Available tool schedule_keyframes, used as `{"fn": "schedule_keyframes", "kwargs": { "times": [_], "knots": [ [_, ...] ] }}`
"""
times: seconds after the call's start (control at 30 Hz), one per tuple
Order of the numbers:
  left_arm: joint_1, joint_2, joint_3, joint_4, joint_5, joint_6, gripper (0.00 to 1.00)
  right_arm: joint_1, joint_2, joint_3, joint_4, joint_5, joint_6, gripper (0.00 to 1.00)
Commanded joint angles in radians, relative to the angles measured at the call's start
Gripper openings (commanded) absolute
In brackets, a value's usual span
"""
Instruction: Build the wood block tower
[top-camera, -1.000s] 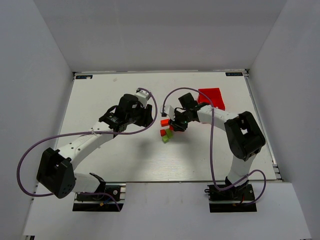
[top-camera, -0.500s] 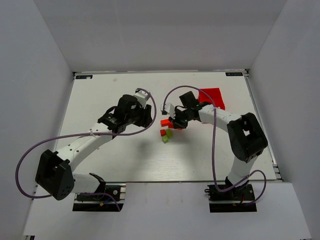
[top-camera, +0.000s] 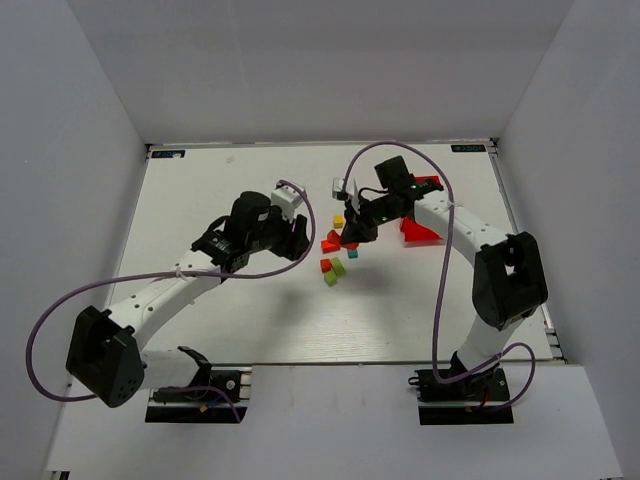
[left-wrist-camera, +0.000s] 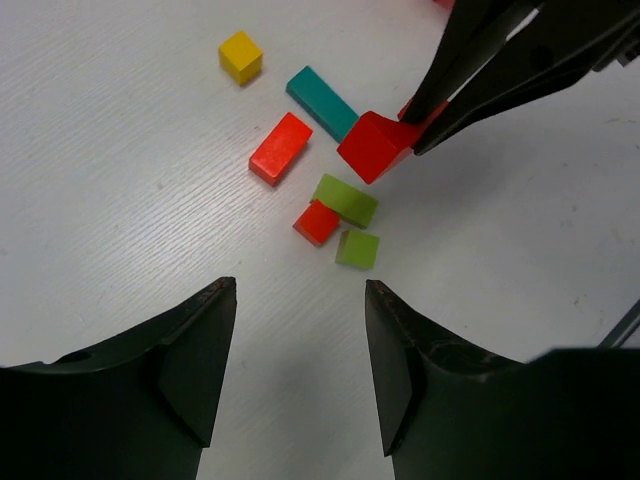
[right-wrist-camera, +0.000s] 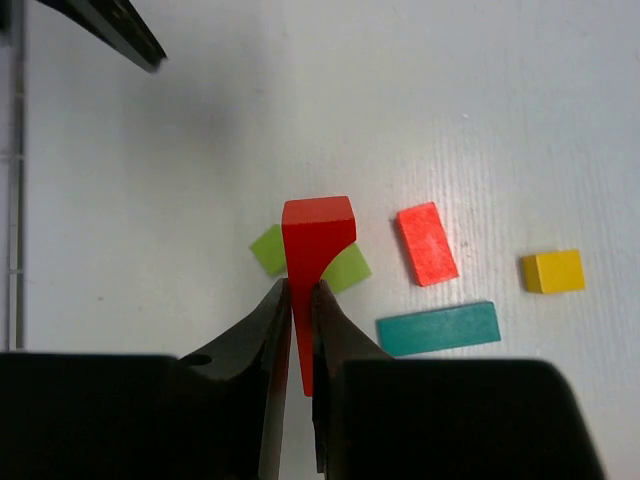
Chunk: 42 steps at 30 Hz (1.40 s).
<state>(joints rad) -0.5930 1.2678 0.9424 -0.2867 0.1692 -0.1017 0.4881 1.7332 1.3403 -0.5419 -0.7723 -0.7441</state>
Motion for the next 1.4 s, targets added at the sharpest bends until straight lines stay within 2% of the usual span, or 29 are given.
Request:
{"fn": "schedule_keyframes", "kwargs": {
  "times": [0.0,0.03,0.23,0.37,0.47,0.57,0.73,0.8,0.97,1.13,1.37],
  "knots": [
    [-0.005,-0.053,-0.010,0.046,0.133,0.100,0.65,-0.013,0.003,0.068,-0.163,-0.194,-0.044,0.05],
    [-0.005,-0.079,-0.010,0.055,0.159,0.124,0.69,-0.017,0.011,0.100,-0.185,-0.234,-0.095,0.04],
    [-0.005,-0.192,-0.099,0.179,0.196,0.149,0.75,-0.016,0.046,0.178,-0.389,-0.358,-0.202,0.02],
    [-0.005,-0.202,-0.109,0.179,0.144,0.149,0.75,-0.016,0.034,0.178,-0.382,-0.372,-0.190,0.02],
    [-0.005,-0.180,-0.100,0.179,0.154,0.149,0.75,-0.019,0.048,0.171,-0.388,-0.393,-0.192,0.02],
    [-0.005,-0.180,-0.100,0.192,0.200,0.168,0.75,-0.019,0.092,0.195,-0.452,-0.429,-0.227,0.02],
    [-0.014,-0.226,-0.145,0.262,0.352,0.223,0.75,-0.017,0.174,0.295,-0.723,-0.501,-0.405,0.02],
    [-0.014,-0.277,-0.174,0.288,0.394,0.249,0.75,-0.017,0.196,0.329,-0.769,-0.518,-0.468,0.02],
    [-0.033,-0.309,-0.174,0.279,0.343,0.281,0.75,-0.019,0.183,0.316,-0.767,-0.509,-0.475,0.02],
    [-0.051,-0.286,-0.174,0.261,0.357,0.310,0.75,-0.020,0.174,0.293,-0.757,-0.496,-0.465,0.02],
    [-0.094,-0.275,-0.221,0.285,0.411,0.467,0.72,-0.008,0.167,0.284,-0.773,-0.501,-0.478,0.02]
  ]
}}
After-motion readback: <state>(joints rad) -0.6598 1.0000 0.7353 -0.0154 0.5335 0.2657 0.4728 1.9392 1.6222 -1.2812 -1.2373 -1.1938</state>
